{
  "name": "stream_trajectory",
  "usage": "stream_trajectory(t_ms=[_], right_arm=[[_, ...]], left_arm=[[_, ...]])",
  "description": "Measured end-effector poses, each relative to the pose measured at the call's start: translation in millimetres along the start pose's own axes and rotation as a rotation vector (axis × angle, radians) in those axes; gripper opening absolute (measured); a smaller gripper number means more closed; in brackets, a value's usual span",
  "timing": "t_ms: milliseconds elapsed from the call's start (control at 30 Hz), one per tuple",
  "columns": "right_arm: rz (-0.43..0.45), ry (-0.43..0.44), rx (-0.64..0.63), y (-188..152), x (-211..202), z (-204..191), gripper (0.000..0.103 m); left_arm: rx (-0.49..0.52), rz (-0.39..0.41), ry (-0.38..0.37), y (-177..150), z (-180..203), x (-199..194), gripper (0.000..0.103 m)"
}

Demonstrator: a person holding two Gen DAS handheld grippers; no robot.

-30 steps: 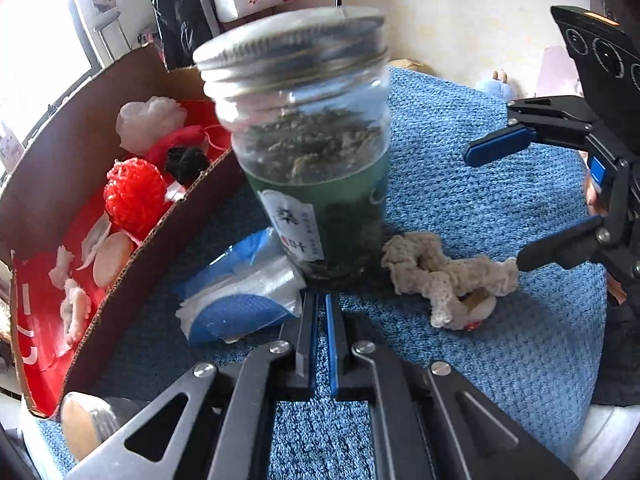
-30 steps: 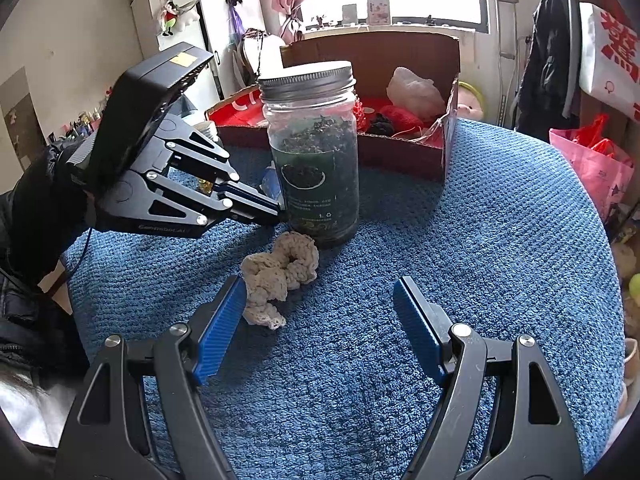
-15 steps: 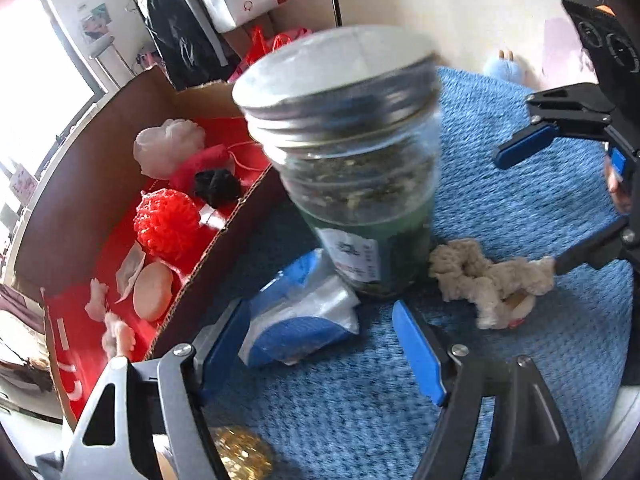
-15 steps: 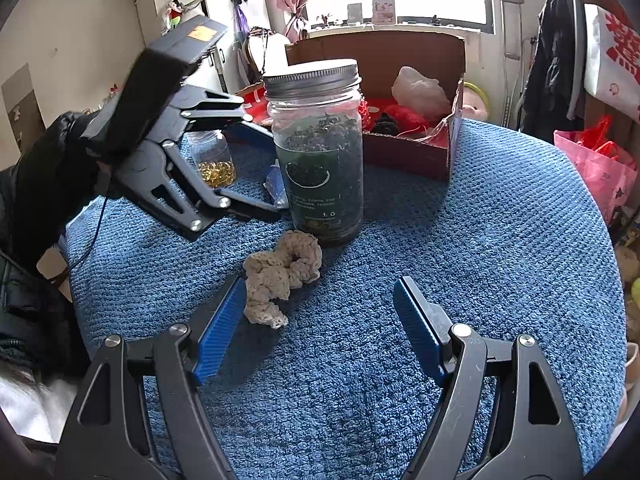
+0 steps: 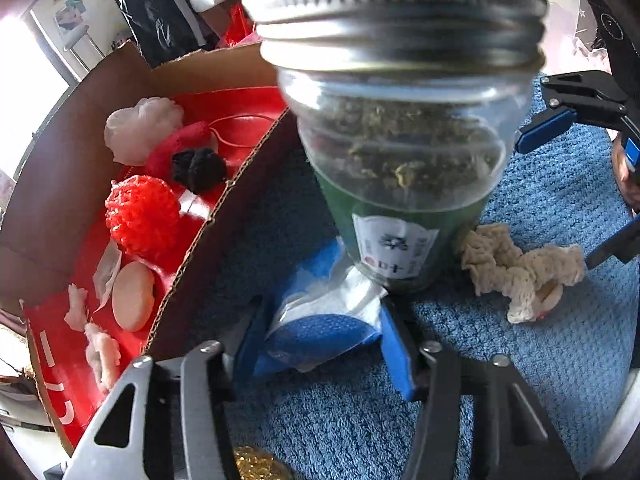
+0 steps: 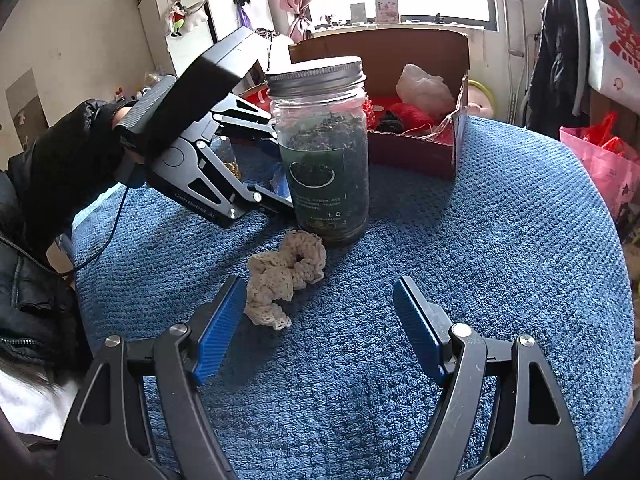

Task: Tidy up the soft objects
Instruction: 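Reach the left gripper to the blue-white tissue pack beside the green jar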

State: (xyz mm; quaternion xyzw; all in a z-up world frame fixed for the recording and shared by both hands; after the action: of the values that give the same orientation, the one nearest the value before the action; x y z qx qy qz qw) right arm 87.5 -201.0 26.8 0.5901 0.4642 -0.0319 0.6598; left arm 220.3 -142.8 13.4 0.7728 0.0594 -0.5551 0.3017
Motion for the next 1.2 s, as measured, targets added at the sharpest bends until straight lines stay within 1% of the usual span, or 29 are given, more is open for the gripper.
stream_trajectory(t_ms=[33, 133, 300, 567, 700, 800, 867, 967, 1100, 1167, 1200], right_arm=[[0.0, -0.001, -0.001, -0.2, -0.3, 1.0, 0.076], [0.005, -0.009, -0.005, -0.5, -2.1, 1.3, 0.076], [0.014, -0.019, -0.006, -1.6, -7.0, -0.9, 0.076], [0.015, -0.033, 0.019, -2.6, -12.3, -7.6, 0.076], [-0.007, -0.035, 0.044, -2.9, -5.7, -18.4, 0.076], [-0.024, -0.075, 0.049, -1.9, 3.7, -26.8, 0.076], [-0.039, -0.098, 0.057, -1.1, 9.8, -31.3, 0.076], [-0.046, -0.097, 0.091, -1.4, 13.0, -34.6, 0.076], [-0.046, -0.097, 0.117, -2.5, 12.3, -38.6, 0.076], [-0.052, -0.095, 0.123, -3.5, 14.3, -42.1, 0.076], [-0.054, -0.097, 0.123, -3.4, 15.5, -43.8, 0.076]], left_arm=[[0.003, 0.0, 0.003, -1.7, 0.6, -1.6, 0.05], [0.02, -0.001, 0.021, -5.4, 5.2, -5.6, 0.047], [0.024, 0.0, 0.03, -9.6, 9.6, -12.8, 0.046], [0.019, 0.022, 0.035, -29.0, 28.0, -43.1, 0.046], [-0.022, 0.072, 0.029, -42.5, 44.0, -63.4, 0.046], [-0.067, 0.109, 0.026, -52.8, 57.7, -76.1, 0.046], [-0.097, 0.133, 0.037, -63.7, 64.4, -83.7, 0.047], [-0.138, 0.159, 0.039, -83.5, 75.8, -93.1, 0.049], [-0.199, 0.166, 0.054, -108.8, 78.7, -90.9, 0.055], [-0.237, 0.163, 0.049, -118.0, 78.2, -82.2, 0.06], [-0.255, 0.165, 0.045, -122.0, 78.3, -77.8, 0.066]])
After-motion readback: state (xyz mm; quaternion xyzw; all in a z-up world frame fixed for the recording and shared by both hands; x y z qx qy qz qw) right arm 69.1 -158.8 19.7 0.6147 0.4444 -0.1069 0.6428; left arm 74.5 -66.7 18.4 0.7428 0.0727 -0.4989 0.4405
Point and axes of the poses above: each gripper's, at about its wrist camera, not at the fingertips, and x roughly the way its jaws point, z to its right, y to its top, the point moved 2 cm from there along x, roughly the way its jaws point, and after that the axes turned 4 degrees about -x, right-handed, at the moved point
